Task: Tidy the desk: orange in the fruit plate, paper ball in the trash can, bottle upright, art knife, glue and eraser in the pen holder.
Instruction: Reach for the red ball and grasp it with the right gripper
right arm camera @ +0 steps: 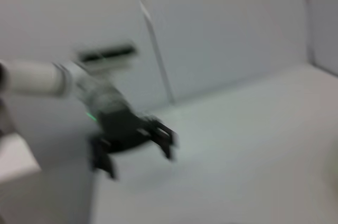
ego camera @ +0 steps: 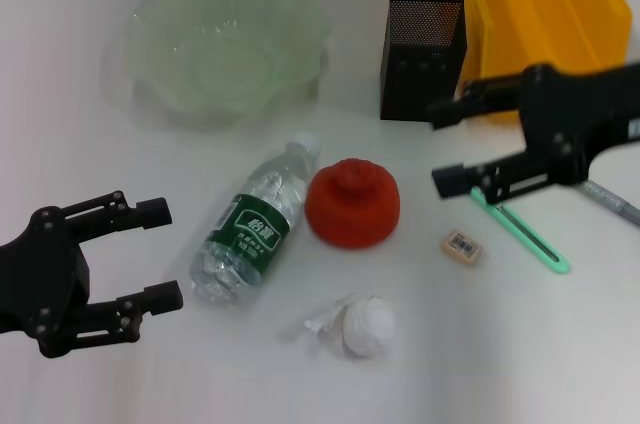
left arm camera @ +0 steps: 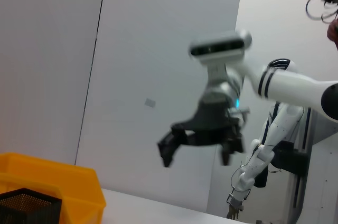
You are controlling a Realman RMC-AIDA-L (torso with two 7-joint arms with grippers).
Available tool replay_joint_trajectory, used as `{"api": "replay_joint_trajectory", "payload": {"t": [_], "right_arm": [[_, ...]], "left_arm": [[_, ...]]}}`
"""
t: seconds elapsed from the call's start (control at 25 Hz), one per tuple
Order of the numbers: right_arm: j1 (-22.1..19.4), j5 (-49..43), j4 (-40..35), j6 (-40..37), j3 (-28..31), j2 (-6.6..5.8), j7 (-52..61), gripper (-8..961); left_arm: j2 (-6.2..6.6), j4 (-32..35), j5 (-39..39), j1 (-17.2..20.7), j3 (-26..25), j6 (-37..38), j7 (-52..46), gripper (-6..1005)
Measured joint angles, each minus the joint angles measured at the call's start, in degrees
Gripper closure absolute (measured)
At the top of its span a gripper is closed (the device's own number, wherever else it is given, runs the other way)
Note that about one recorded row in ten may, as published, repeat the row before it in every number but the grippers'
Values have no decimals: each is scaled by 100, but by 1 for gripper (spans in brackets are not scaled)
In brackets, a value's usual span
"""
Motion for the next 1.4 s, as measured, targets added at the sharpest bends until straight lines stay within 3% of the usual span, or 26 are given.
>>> {"api": "replay_joint_trajectory", "payload": {"t": [0.04,0.12,0.16,0.2,0.24,0.32,0.36,0.4,0.56,0.6,0.92,1.24,1.4], "right_arm": [[0,0,0,0,0,0,0,130],[340,-1010,-964,-31,-259,35,908,131],[340,-1010,-964,-31,-259,35,908,132],[604,-1689,-1235,24,-691,92,1321,133],[604,-1689,-1235,24,-691,92,1321,134],[892,-2497,-1165,364,-1456,150,1849,135],[892,-2497,-1165,364,-1456,150,1849,136],[988,-2788,-917,785,-1965,164,2122,137],[1111,-2872,-404,1407,-2499,167,2365,139],[1263,-2877,16,1735,-2728,170,2467,140],[1846,-2765,1392,2779,-3330,204,2570,146],[2076,-2628,2003,3506,-3863,220,2703,152],[2077,-2598,2013,3537,-3896,221,2713,282]], "left_arm": [[2,3,0,-2,-2,0,0,213],[5,5,0,-3,-7,0,1,213],[4,6,-1,-6,-8,-3,1,213],[2,6,-1,-9,-8,-3,1,213],[1,7,-1,-13,-9,-4,2,213],[-7,3,-2,-39,-9,-3,2,213],[-7,3,-2,-39,-9,-3,2,213],[-9,-8,-2,-50,-8,-3,4,213],[-11,-29,3,-74,-9,-3,14,213],[-11,-29,3,-74,-9,-3,14,213],[-19,-46,17,-110,1,-55,22,214],[-44,-54,16,-160,21,-100,22,214],[-54,-54,45,-189,30,-142,19,214]]}}
